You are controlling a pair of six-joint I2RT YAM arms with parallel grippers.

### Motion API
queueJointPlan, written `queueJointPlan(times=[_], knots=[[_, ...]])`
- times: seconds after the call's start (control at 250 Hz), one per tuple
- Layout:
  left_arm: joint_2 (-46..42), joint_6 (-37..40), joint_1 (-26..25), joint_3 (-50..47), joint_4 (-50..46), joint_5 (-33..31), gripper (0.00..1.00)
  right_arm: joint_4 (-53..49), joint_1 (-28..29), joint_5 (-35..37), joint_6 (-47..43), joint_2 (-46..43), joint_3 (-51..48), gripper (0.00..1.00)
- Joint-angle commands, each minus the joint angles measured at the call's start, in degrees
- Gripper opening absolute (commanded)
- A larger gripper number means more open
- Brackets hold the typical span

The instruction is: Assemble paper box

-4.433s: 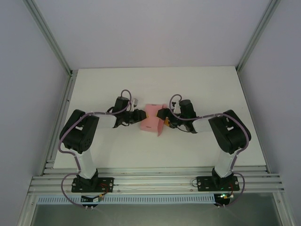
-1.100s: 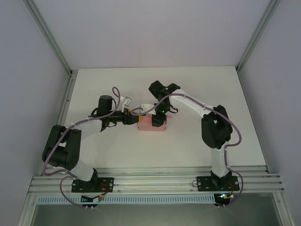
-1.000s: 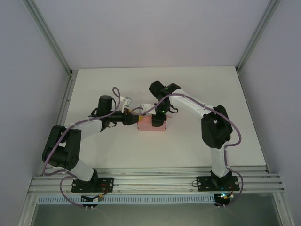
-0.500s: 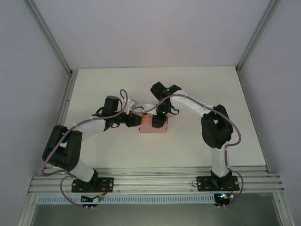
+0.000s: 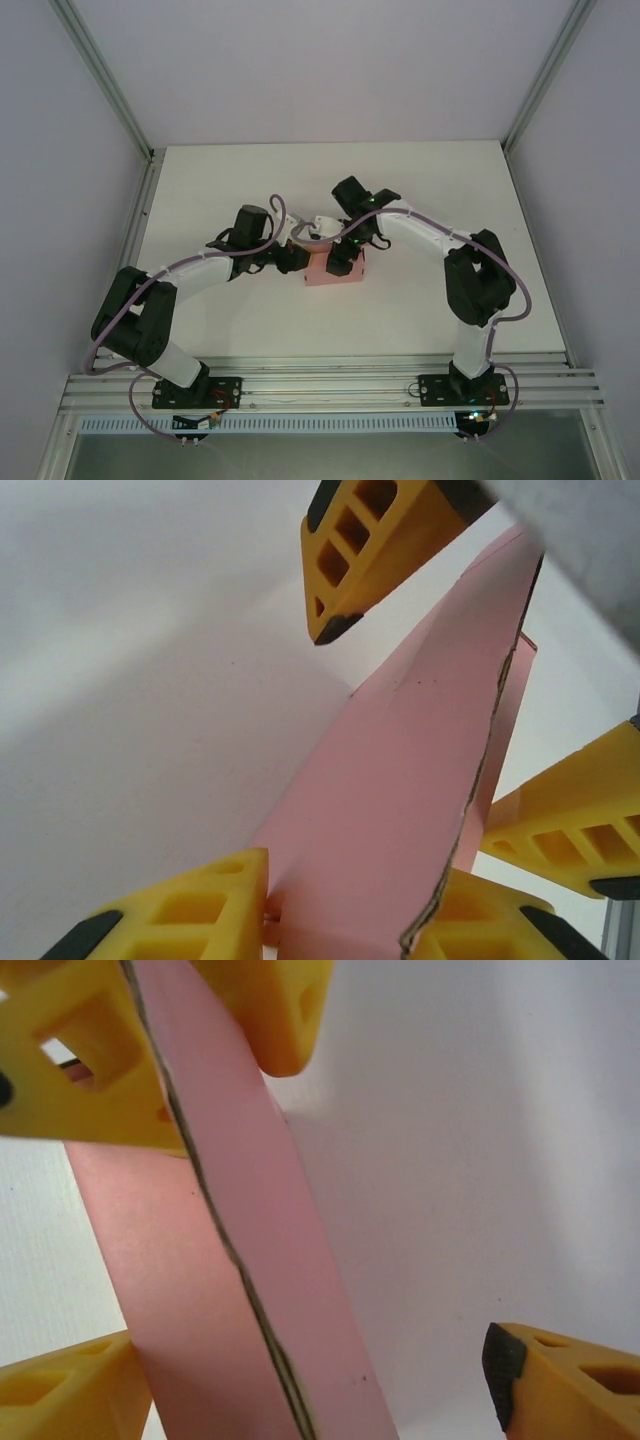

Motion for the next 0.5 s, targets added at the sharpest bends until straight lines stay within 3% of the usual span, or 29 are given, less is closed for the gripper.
queueJointPlan(times=[0.0,0.363,0.499], knots=[[-0.1,2.6,-1.6,-0.8,-5.6,-1.2,0.28,4.6,-1.5,-0.9,2.6,-4.2,-2.5,0.86],[-0.9,6.1,-2.6,1.2,-8.5,-1.3,0.28,4.2,-10.8,-1.7,3.9,-14.2,-6.0,0.85],[-1.0,8.1,-3.5,2.6,-11.2,-3.8,0.27,-1.0,-12.6,-2.5,1.9,-14.7,-4.5,0.67]])
